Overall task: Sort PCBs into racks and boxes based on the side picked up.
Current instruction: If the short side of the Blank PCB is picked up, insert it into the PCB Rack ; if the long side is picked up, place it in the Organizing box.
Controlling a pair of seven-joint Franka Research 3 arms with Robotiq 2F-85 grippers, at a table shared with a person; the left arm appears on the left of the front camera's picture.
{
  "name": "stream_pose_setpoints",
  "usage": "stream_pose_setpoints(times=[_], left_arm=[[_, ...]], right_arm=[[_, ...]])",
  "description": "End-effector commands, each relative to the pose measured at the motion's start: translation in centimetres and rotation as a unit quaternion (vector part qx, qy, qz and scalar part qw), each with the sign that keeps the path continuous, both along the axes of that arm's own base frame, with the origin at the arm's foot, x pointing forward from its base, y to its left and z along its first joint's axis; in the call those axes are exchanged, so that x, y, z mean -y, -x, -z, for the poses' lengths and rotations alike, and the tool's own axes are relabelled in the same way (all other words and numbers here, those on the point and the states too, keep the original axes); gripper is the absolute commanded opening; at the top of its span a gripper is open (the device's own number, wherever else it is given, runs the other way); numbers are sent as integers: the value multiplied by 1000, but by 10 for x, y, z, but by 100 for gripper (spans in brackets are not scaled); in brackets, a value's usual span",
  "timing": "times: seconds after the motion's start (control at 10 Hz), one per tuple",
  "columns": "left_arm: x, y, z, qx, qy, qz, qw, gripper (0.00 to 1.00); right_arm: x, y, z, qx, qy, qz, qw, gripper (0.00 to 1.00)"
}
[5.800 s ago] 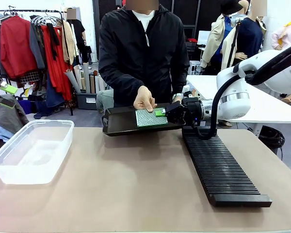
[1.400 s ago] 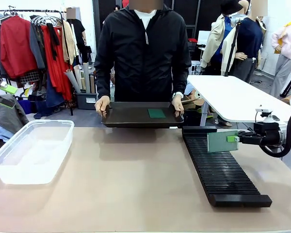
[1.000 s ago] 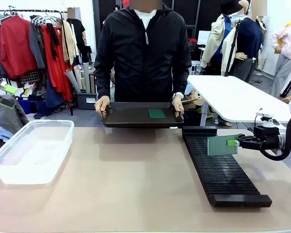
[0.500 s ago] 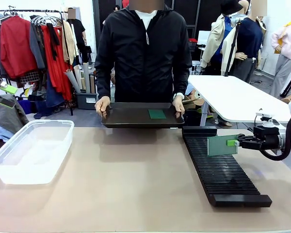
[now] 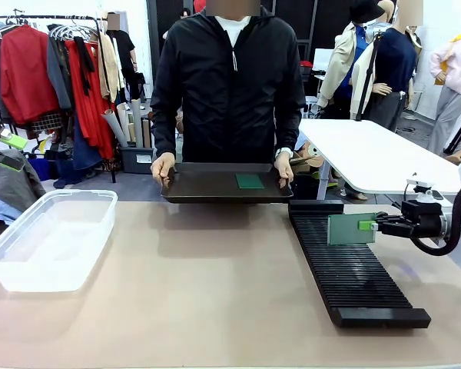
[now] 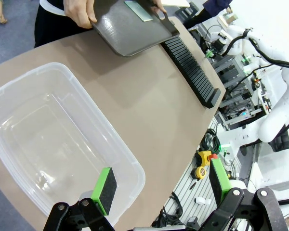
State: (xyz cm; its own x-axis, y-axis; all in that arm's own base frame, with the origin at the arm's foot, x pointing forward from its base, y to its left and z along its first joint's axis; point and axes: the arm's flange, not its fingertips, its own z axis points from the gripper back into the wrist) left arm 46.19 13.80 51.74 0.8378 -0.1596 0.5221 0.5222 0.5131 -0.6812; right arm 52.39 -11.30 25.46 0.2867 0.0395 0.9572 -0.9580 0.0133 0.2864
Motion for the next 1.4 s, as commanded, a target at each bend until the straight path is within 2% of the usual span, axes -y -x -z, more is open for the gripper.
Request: stream_pose_setpoints(times=[0.0,0.2,0.5,0.7,1.3], left_arm=[[0,0,-1,2,0,-2,1000,100],[0,0,-1,2,0,-2,1000,100],[0,0,-1,2,0,-2,1000,100],[0,0,-1,2,0,-2,1000,100],[0,0,-1,2,0,-2,1000,100]], right_arm=[[2,5,3,47,-10,10,999,0],[0,9,5,72,-1,7,997,0],[1,9,17,84,9,1,996,0],[-1,4,29,79,20,-18,997,0],[-8,4,46,95,23,-25,995,0]])
